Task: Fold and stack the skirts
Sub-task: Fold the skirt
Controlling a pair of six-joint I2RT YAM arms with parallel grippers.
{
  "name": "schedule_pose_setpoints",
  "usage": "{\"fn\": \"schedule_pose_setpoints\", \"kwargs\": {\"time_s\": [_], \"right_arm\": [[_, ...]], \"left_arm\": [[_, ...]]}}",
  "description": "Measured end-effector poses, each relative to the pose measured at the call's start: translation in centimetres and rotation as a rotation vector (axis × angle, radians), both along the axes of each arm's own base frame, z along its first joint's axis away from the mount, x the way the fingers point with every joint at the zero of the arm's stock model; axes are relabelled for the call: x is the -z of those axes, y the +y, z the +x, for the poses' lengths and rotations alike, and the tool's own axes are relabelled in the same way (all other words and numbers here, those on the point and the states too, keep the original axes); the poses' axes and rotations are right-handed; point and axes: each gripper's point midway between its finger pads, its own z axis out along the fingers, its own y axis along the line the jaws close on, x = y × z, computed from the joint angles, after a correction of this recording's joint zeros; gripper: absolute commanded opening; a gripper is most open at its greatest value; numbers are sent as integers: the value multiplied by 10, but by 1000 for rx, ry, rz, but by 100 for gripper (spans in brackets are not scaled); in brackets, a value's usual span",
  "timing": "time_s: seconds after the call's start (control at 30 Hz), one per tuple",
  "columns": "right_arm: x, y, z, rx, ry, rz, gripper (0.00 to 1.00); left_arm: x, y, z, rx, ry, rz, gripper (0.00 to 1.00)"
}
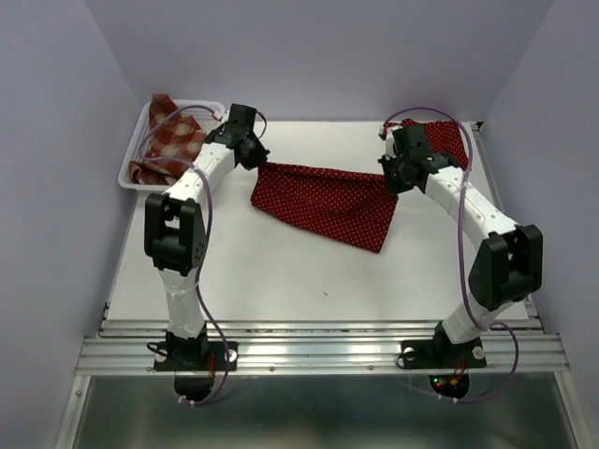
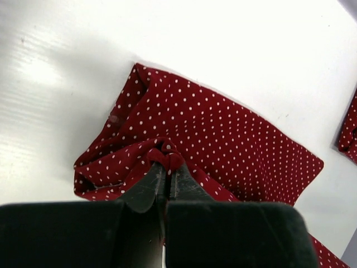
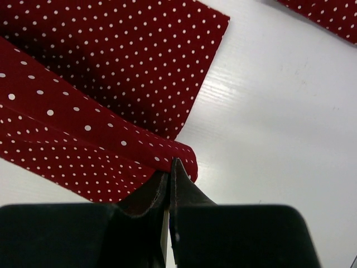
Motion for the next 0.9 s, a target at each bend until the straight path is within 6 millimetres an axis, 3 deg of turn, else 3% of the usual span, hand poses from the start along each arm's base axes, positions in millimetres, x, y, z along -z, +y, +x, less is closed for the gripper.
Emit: {"fn": "schedule_pose_setpoints", "kwargs": {"time_s": [0.33, 0.7, 0.73, 0.77, 0.8, 0.83, 0.87, 0.9], "right_arm": [[36, 0, 51, -63, -32, -53, 1], [82, -2, 102, -62, -17, -107, 8], [86, -2, 108, -60, -20, -115, 12], [89, -2, 115, -58, -27, -122, 17], [92, -2, 119, -57, -32, -126, 41], [94, -2, 125, -55, -36, -131, 54], [94, -2, 130, -54, -42, -136, 61], [94, -3, 134, -53, -47, -143, 76]], "left_arm": [[29, -8, 43, -3, -16, 13, 0], [59, 3, 76, -35, -4, 6, 0], [61, 3, 80, -38, -6, 5, 7], [62, 3, 83, -40, -8, 4, 24], [64, 4, 86, -43, -10, 3, 34], [65, 4, 87, -41, -10, 5, 43], [67, 5, 89, -45, -8, 6, 60], [67, 5, 91, -49, -12, 4, 71]]}}
